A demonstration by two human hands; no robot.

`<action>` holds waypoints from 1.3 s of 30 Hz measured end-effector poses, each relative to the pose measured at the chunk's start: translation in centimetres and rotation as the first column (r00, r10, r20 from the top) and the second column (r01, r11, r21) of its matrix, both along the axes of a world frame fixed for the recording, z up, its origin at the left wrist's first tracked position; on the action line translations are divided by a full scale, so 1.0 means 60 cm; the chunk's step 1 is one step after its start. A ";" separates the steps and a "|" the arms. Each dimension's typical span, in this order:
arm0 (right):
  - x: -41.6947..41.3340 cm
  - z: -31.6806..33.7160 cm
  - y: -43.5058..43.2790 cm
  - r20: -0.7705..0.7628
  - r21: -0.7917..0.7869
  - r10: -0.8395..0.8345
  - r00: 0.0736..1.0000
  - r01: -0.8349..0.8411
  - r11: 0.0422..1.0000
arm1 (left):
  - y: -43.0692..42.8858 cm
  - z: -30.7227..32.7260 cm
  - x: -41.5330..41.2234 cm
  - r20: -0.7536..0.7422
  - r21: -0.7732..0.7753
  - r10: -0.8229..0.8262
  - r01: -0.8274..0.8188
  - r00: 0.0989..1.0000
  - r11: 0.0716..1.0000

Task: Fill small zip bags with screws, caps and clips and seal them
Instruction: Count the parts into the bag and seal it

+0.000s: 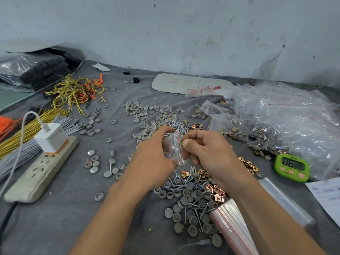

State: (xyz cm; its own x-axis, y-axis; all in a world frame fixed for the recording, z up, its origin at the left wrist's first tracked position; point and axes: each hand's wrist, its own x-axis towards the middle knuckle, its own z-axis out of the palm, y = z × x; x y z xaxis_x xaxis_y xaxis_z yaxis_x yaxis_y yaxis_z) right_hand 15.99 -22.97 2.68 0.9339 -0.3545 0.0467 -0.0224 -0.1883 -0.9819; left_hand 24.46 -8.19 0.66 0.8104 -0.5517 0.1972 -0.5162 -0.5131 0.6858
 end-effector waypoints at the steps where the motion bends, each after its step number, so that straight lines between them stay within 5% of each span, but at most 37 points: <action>1: 0.000 -0.001 0.000 0.003 0.000 -0.014 1.000 0.014 1.000 | 0.000 0.000 0.000 0.003 0.003 0.002 -0.002 1.000 1.000; 20: -0.010 0.009 0.000 -0.041 0.153 0.012 0.999 -0.006 0.988 | 0.000 0.007 -0.007 0.006 -0.004 -0.038 0.038 0.999 0.999; 25: -0.010 0.004 -0.001 -0.085 0.061 0.046 0.995 -0.041 0.997 | 0.003 0.013 -0.002 -0.027 0.066 -0.131 0.133 0.991 0.989; 30: -0.007 -0.005 -0.003 -0.150 -0.193 0.001 0.989 -0.030 0.981 | 0.054 0.035 0.034 -0.244 0.053 -0.244 0.264 0.939 0.963; 34: -0.004 -0.006 -0.002 -0.181 -0.437 -0.038 0.983 -0.046 0.898 | 0.090 0.049 0.056 -0.458 -0.302 -0.100 -0.049 0.883 0.952; 36: -0.002 -0.008 0.001 -0.179 -0.433 -0.054 0.982 -0.029 0.901 | 0.089 0.051 0.062 -0.534 -0.381 0.050 -0.294 0.844 0.877; 39: 0.008 -0.018 0.006 -0.150 -0.427 -0.106 0.983 0.033 0.904 | 0.084 0.049 0.064 -0.587 -0.421 0.131 -0.439 0.799 0.794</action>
